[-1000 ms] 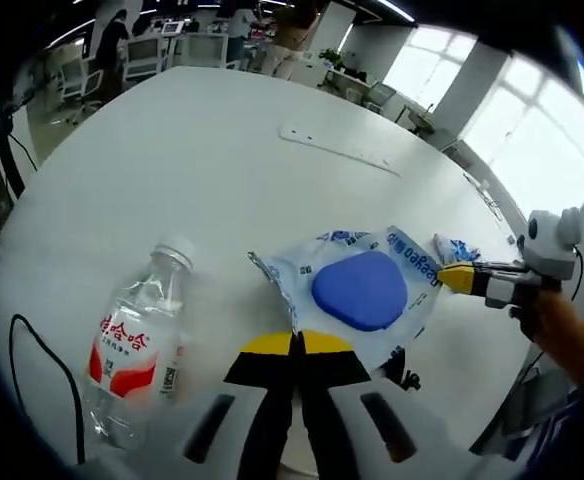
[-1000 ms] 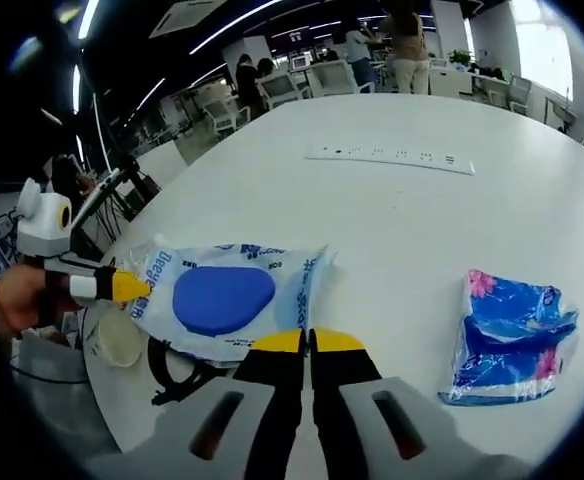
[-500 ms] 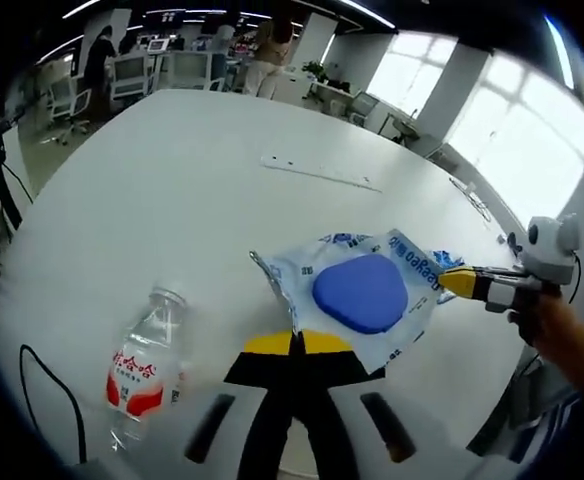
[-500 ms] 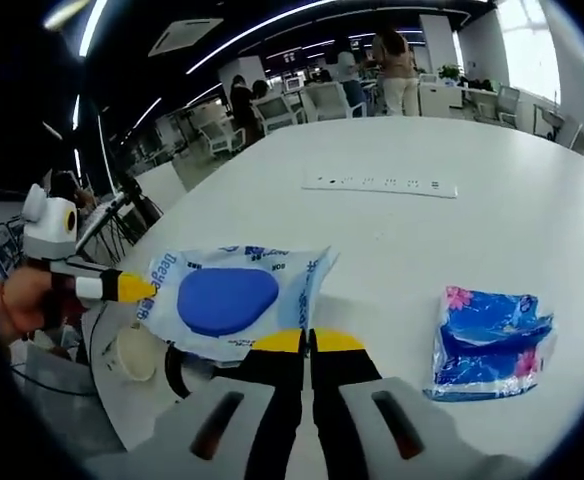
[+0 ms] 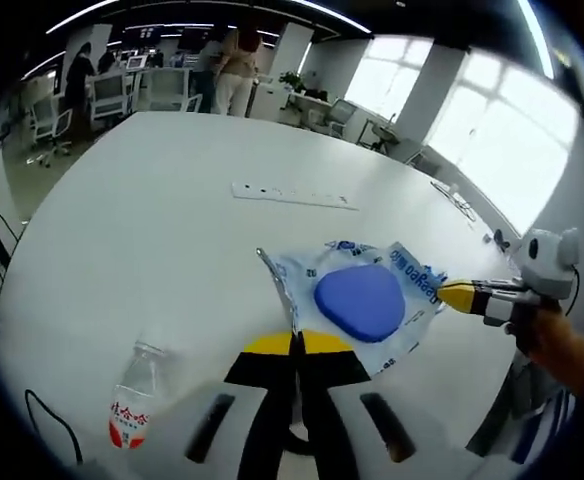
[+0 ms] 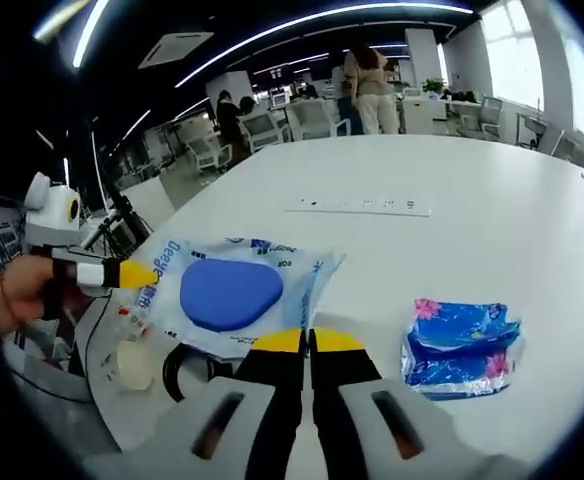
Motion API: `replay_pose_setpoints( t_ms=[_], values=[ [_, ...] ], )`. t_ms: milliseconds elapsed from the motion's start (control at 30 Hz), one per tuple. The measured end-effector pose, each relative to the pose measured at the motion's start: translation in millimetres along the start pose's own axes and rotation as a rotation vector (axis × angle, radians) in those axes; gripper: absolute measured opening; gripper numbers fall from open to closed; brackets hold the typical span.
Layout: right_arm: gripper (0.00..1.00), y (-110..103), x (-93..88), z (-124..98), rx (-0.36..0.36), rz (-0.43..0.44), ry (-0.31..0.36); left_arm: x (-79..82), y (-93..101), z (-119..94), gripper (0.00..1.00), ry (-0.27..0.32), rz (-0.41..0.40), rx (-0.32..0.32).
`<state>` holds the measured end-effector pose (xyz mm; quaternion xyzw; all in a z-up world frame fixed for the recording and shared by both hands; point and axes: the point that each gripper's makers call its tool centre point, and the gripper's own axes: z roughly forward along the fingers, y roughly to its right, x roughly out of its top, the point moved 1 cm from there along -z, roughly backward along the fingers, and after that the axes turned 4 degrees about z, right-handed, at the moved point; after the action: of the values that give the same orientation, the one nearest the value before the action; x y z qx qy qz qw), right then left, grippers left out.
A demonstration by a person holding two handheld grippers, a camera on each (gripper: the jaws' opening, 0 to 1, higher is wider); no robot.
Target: Arrange the tabletop items into an orderly group along one side of the table until the central work area is clear of visible clutter.
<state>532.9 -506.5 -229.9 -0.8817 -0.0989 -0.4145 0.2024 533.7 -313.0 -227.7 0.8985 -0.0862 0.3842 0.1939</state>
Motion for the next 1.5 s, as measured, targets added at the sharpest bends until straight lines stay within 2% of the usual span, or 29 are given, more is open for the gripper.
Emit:
replay_pose_setpoints(
  t_ms=[133, 667, 1200, 1500],
  values=[
    [0.0, 5, 2.8, -5, -0.024, -0.006, 0.016, 3.9, 5.1, 6, 0.0, 0.004, 0.006, -0.012],
    [0.0, 29, -10.6, -9, -0.09, 0.001, 0.01, -5.5, 21.3, 35, 0.0, -0.017, -0.003, -0.043],
    [0.0, 43, -28.4, 11, -0.133, -0.031, -0.039, -17.3, 15.2, 62, 0.0, -0.039, -0.026, -0.037],
    [0.0, 50, -32.7, 20, -0.147, -0.047, -0.054, -24.3, 10.7, 74, 0.0, -0.051, -0.035, -0.041]
  ],
)
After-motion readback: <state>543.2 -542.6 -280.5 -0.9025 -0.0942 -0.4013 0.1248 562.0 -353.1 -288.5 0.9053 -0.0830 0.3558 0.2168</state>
